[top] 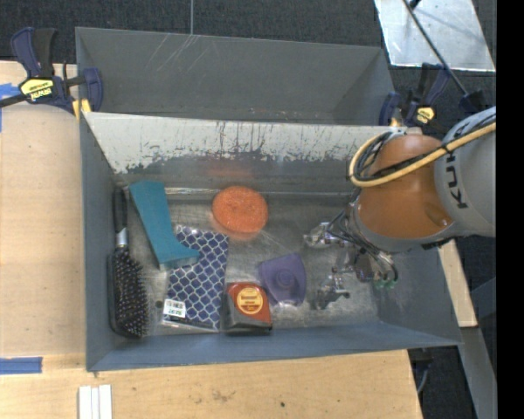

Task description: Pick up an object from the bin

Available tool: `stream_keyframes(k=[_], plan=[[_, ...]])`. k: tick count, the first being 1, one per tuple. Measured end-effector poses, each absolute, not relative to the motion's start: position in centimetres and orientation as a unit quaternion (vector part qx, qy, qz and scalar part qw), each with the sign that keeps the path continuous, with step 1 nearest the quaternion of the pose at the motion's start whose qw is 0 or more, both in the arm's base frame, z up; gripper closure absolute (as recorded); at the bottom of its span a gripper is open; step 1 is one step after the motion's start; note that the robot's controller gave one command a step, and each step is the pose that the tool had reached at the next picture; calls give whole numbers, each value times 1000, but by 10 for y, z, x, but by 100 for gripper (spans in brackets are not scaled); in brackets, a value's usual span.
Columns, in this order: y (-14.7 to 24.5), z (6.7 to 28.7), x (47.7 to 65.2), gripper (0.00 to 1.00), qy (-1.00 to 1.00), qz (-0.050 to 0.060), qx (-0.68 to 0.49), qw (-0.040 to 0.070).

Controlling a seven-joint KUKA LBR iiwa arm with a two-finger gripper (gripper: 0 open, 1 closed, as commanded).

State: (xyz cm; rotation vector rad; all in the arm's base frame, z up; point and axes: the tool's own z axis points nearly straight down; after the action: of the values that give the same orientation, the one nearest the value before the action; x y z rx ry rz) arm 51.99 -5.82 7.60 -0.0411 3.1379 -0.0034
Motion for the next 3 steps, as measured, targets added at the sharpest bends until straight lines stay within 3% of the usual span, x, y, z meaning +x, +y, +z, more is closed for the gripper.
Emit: stream_keyframes(k=[1,2,3], plan=[[-23,75,513,0,998,-2,-61,5],[26,76,500,100,996,0,-90,6],[26,76,500,100,996,0,-91,6]])
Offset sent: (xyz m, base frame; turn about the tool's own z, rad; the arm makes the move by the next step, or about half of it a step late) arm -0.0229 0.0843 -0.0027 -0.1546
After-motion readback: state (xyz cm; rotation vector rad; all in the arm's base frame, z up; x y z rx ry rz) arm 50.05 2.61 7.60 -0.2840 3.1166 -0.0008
